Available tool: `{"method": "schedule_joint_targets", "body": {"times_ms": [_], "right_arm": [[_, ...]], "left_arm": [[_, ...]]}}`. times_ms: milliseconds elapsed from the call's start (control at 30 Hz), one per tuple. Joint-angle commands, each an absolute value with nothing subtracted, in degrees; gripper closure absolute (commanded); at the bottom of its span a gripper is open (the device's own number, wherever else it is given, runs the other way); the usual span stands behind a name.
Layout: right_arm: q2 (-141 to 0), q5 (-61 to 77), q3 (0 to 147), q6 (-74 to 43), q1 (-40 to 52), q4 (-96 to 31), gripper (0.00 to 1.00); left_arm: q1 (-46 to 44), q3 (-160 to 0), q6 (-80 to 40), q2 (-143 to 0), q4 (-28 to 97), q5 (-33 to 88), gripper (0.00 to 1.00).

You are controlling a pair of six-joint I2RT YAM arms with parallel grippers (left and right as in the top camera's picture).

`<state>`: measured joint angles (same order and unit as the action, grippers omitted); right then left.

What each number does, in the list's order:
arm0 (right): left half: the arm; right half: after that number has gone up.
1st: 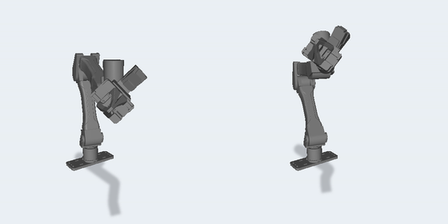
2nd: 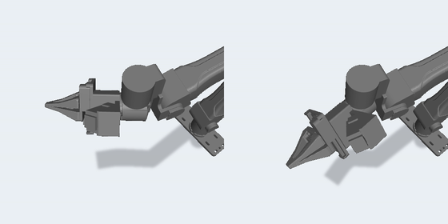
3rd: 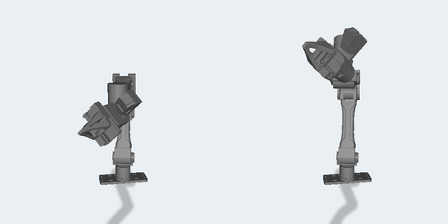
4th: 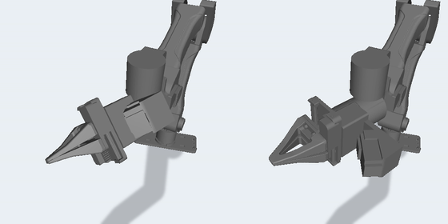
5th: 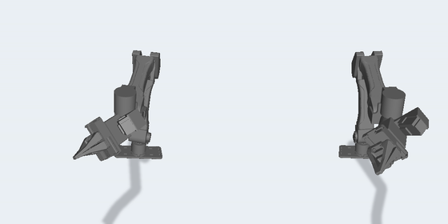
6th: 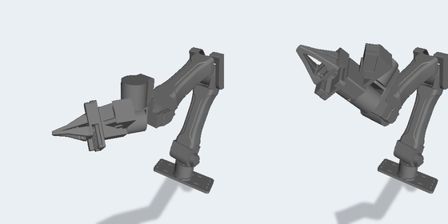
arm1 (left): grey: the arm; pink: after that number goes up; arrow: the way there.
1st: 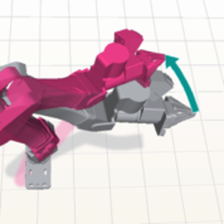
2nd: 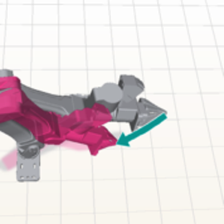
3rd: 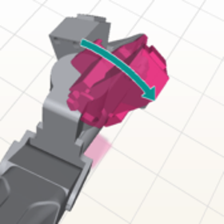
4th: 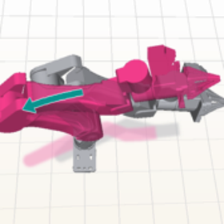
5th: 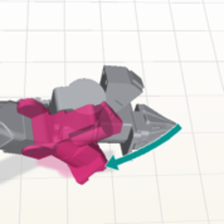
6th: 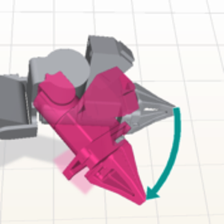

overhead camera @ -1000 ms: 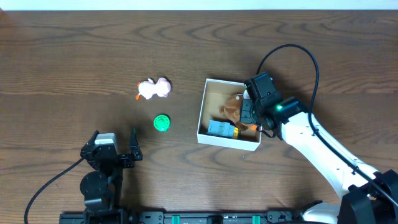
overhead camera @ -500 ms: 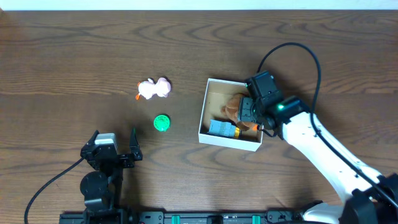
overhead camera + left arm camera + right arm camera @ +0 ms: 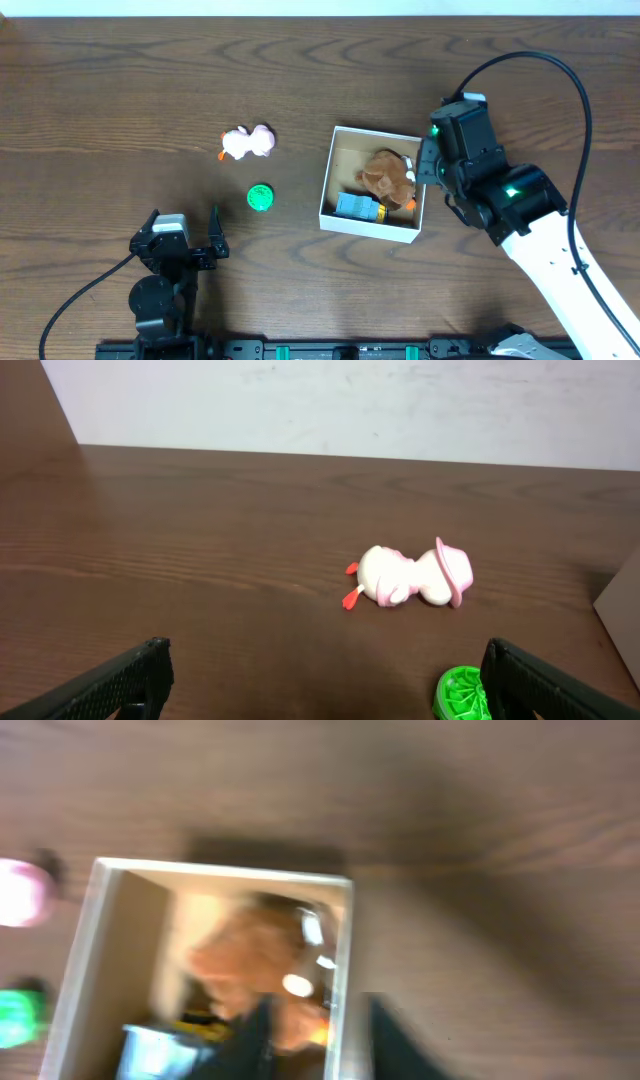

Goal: Pack container
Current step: 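Lower the rattle drum into the box's right side beside the bear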

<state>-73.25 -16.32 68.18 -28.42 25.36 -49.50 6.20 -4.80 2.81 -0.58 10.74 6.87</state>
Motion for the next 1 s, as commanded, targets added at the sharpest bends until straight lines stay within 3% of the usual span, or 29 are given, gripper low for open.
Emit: {"method": "schedule_joint_targets", "body": {"times_ms": [0,133,300,967], "right_arm": [[-73.6,-23.9,68.5,-26.9,23.2,-50.6,0.99],[-74.3,-23.4,68.4,-26.9,19.3,-51.0,0.99],[-75.4,-11.2,68.1,-23.0,17.8,-51.2,0.99],[-91.9,-10.8,67.4,-21.1,24.2,-44.8,0.99]], "left_arm": [[6.0,-4.0,2.5,-0.2,12.7,6.8,0.02],[6.0,-4.0,2.5,-0.2,12.7,6.8,0.02],[6.0,-4.0,2.5,-0.2,12.7,6.8,0.02],[6.0,-4.0,2.5,-0.2,12.7,6.8,0.02]]}}
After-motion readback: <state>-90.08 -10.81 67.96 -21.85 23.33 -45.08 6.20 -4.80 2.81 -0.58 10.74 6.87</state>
